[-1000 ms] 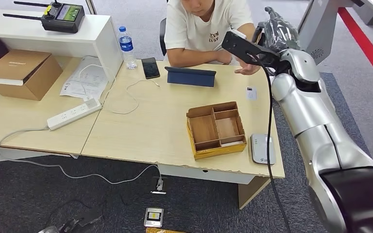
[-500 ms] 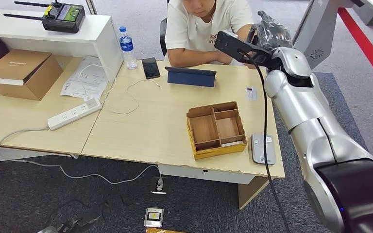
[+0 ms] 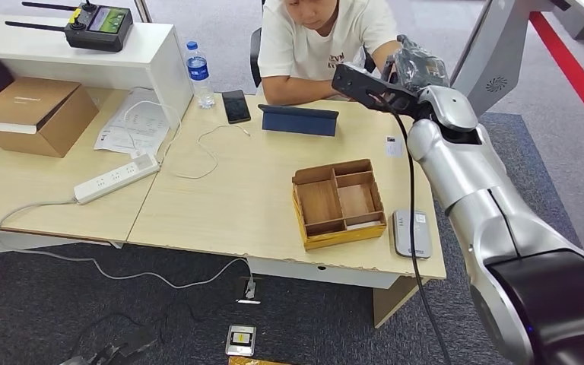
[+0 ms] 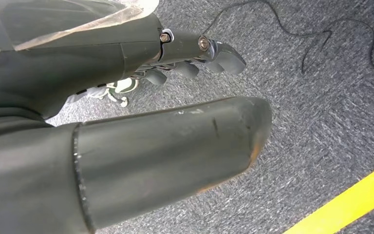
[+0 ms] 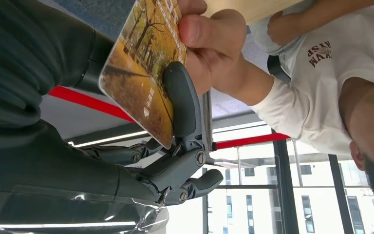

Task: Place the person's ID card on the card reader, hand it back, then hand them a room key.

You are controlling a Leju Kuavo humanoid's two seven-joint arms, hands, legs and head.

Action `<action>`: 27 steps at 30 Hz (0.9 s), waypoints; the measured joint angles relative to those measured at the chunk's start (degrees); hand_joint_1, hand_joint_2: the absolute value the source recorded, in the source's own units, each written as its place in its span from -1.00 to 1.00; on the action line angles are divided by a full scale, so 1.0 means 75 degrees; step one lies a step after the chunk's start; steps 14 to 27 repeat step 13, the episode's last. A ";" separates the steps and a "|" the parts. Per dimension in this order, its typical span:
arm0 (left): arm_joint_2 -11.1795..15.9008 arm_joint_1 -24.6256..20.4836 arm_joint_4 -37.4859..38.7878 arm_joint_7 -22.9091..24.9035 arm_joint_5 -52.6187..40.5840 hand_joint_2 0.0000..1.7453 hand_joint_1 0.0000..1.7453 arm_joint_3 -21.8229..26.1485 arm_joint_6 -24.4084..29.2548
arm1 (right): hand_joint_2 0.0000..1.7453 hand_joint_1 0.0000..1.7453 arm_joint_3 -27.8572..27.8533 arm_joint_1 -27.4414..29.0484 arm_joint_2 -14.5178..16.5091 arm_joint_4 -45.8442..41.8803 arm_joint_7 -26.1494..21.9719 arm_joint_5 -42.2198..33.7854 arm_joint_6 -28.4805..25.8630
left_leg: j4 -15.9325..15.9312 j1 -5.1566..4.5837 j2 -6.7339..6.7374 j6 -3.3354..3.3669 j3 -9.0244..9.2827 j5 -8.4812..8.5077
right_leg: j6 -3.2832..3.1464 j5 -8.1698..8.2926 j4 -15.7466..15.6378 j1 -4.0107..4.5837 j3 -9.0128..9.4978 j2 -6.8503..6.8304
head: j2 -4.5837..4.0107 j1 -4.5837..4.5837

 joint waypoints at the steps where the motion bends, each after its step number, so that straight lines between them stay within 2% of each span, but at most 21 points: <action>1: 0.0004 0.0002 0.0000 0.0001 0.0001 -1.00 -1.00 0.0000 0.0000 | 1.00 0.92 0.0001 0.0013 0.0001 0.0020 -0.0003 -0.0007 0.0001 | 0.0000 0.0000 0.0000 0.0000 -0.0001 0.0000 | 0.0000 0.0000 0.0000 0.0000 -0.0001 0.0000 | 0.0000 0.0000; 2: 0.0009 0.0004 0.0000 0.0002 0.0005 -1.00 -1.00 0.0000 0.0000 | 1.00 0.64 0.0001 0.0029 0.0001 0.0036 -0.0008 -0.0012 0.0001 | 0.0000 0.0000 0.0000 0.0000 -0.0002 0.0000 | 0.0000 0.0000 0.0000 0.0000 -0.0002 0.0000 | 0.0001 0.0000; 5: 0.0017 0.0008 0.0000 0.0006 0.0020 -1.00 -1.00 0.0000 0.0000 | 1.00 -0.75 0.0001 0.0071 0.0007 0.0076 -0.0024 -0.0009 0.0001 | 0.0000 0.0000 0.0001 0.0000 -0.0004 -0.0001 | 0.0000 -0.0001 0.0000 0.0000 -0.0004 0.0000 | 0.0001 -0.0001; 6: 0.0017 0.0009 0.0000 0.0007 0.0023 -1.00 -1.00 0.0000 0.0000 | 1.00 -0.98 0.0001 0.0081 0.0010 0.0086 -0.0025 -0.0004 -0.0001 | 0.0000 0.0000 0.0002 0.0000 -0.0004 -0.0002 | 0.0000 -0.0001 0.0000 0.0000 -0.0004 0.0001 | 0.0001 -0.0001; 27: 0.0018 0.0017 0.0000 0.0027 0.0036 -1.00 -1.00 0.0000 0.0000 | 1.00 -0.99 0.0001 0.0149 0.0017 0.0109 0.0001 0.0031 -0.0049 | -0.0001 0.0001 0.0003 -0.0001 -0.0002 0.0000 | -0.0002 -0.0001 0.0000 0.0000 -0.0004 0.0001 | 0.0002 0.0000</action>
